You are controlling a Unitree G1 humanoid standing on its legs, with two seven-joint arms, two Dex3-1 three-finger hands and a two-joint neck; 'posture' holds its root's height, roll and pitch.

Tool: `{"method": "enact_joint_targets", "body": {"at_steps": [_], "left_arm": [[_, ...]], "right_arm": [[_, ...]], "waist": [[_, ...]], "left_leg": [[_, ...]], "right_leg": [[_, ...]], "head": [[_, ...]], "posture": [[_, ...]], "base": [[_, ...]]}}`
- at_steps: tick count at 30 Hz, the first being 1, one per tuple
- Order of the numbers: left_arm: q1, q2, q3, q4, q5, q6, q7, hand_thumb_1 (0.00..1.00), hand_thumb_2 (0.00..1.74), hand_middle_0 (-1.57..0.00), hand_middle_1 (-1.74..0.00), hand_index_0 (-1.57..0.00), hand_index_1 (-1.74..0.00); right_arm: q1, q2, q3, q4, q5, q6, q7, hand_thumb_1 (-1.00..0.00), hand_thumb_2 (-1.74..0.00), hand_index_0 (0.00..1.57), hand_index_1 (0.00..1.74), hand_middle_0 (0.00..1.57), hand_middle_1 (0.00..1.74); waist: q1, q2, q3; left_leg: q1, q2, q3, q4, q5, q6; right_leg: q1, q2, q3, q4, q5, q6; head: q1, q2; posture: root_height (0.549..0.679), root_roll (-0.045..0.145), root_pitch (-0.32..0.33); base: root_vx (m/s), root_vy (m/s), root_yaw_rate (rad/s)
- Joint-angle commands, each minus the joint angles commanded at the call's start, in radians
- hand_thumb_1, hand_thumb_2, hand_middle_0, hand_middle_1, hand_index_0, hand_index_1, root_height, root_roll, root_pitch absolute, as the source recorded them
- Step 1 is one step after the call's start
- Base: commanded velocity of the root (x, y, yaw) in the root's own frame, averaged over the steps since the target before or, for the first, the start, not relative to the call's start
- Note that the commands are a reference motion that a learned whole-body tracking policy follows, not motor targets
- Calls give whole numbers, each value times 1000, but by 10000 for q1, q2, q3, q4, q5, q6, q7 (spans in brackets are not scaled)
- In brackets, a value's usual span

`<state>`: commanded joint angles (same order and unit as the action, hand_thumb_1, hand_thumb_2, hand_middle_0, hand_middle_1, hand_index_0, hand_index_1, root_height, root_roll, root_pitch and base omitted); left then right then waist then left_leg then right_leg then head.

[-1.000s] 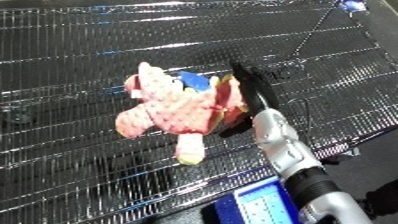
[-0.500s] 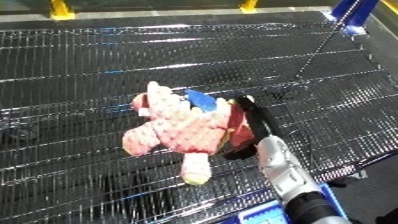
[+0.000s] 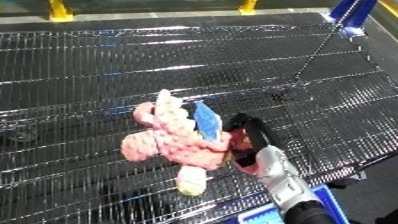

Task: Pick up the object and place it into the box

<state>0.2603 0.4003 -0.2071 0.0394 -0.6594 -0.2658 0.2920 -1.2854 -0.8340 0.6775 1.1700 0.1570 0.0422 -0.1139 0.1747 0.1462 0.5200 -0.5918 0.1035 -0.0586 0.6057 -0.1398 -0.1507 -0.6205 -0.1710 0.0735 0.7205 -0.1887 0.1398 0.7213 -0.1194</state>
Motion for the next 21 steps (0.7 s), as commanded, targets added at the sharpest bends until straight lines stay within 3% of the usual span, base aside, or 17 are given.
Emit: {"method": "enact_joint_targets", "body": {"at_steps": [9, 15, 21], "left_arm": [[-40, 55, -43, -11, -121, -75, -162, 1000, 1740, -1570, -1740, -1570, -1740], [-240, 41, -113, 251, -1, -16, -196, 1000, 1740, -1570, -1740, -1570, -1740], [-430, -20, -152, 442, 253, 20, -109, 1000, 1740, -1570, -1740, -1570, -1740]], "right_arm": [[231, 5, -161, -59, 304, -35, -174, -1000, -1740, 1570, 1740, 1570, 1740], [715, -204, -529, -834, 659, -349, -572, -1000, -1740, 1570, 1740, 1570, 1740], [1649, -475, -1075, -2331, 233, -669, -1145, -1000, -1740, 1570, 1740, 1570, 1740]], "waist": [[-1, -34, 0], [-164, -191, 0], [-474, -314, 0]], "left_leg": [[282, 35, 17, -115, 11, -33], [649, 91, 64, -266, 14, -22], [898, 139, 157, -365, 29, -2]], "right_leg": [[232, -31, -47, -9, -39, 0], [556, -41, -18, -145, -20, 26], [754, -75, 31, -179, -22, 57]], "head": [[138, -122], [22, -18], [-125, -40]], "posture": [[630, 34, 105], [633, 36, 87], [634, 39, 69]], "base": [[-18, -9, 7], [-32, -5, -50], [-46, 2, -37]]}}
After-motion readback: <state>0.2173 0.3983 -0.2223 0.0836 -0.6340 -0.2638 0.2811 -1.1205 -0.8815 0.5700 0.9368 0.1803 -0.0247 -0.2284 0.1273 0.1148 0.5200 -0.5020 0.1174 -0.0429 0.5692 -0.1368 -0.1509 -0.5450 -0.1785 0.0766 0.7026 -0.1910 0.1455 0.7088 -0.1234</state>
